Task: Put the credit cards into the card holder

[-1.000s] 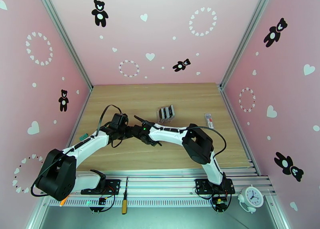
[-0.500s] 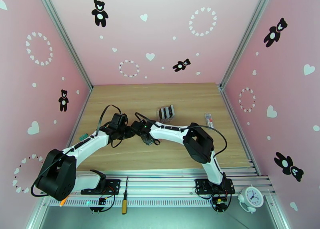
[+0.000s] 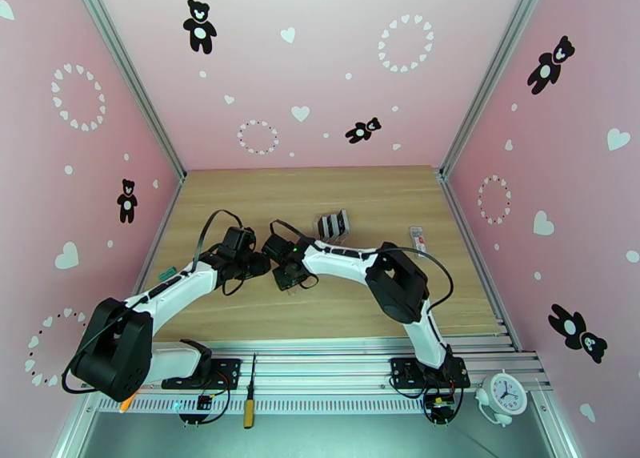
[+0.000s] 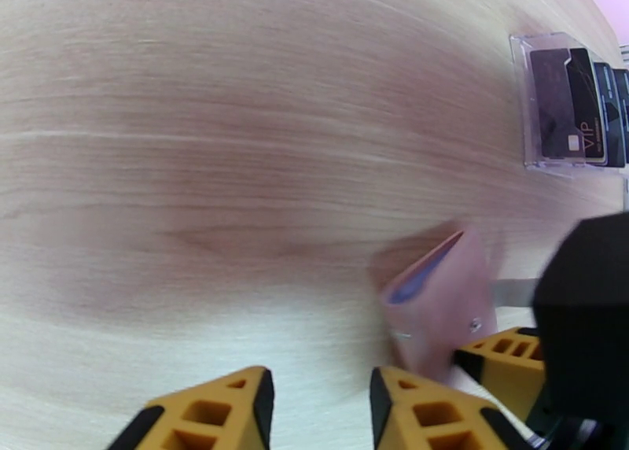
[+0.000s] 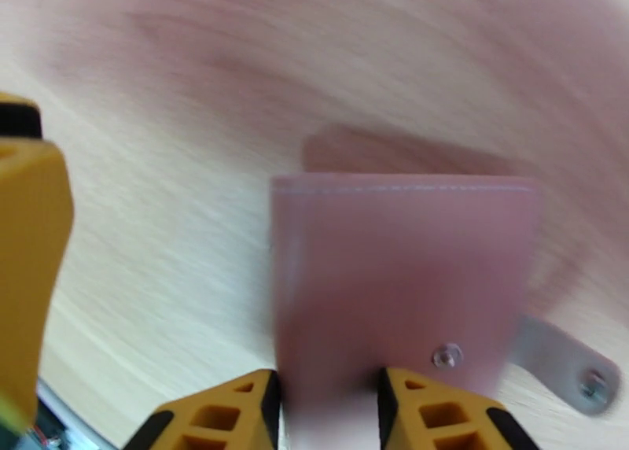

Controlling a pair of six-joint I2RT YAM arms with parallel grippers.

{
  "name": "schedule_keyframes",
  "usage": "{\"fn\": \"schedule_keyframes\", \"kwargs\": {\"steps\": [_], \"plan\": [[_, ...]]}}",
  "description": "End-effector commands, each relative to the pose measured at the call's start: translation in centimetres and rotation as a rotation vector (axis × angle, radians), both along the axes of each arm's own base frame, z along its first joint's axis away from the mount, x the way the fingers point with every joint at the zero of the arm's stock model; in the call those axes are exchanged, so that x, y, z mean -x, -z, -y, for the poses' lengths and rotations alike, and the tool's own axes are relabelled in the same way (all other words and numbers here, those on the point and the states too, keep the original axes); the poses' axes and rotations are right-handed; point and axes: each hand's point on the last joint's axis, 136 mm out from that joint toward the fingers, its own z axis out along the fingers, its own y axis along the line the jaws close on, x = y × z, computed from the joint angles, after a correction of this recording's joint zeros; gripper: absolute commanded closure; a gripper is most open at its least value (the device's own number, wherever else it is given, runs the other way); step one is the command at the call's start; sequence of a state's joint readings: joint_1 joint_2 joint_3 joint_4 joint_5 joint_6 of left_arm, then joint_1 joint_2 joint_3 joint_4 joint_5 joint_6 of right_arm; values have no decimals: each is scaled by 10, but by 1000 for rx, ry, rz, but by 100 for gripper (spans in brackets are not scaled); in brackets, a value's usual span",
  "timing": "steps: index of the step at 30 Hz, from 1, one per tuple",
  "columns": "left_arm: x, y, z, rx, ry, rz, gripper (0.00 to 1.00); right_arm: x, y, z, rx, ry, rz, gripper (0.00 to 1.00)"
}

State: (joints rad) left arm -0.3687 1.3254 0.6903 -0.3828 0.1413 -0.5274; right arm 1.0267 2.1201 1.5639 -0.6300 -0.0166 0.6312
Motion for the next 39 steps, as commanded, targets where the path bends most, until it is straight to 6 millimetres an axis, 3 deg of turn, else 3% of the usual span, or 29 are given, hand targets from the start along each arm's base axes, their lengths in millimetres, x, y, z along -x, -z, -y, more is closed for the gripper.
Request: {"fn": "schedule_keyframes", "kwargs": {"steps": [1,5,12,18,25,30,39], "plan": [[1,0,0,13,-2,1,59,27,36,2,-4,-12,-163,59],[3,3,3,31,6,-14,58,24,28,4,-17,-14,-152,58],[8,11,13,90,20,-48,56,1,-8,18,-49,8,-87,57],[8,-1,18,102,27,-26,55,-9,-32,23,-113,32,-65,58],[11,-6,38,115,73,-37,53,-17,-54,29,-156,45,-38,58],[13,-5,50,117,82,-39,52,-26,-65,45,-150,65,-6,59],[17,17,69,126,112,-121,51,-46,-80,86,-139,126,45,62]]}}
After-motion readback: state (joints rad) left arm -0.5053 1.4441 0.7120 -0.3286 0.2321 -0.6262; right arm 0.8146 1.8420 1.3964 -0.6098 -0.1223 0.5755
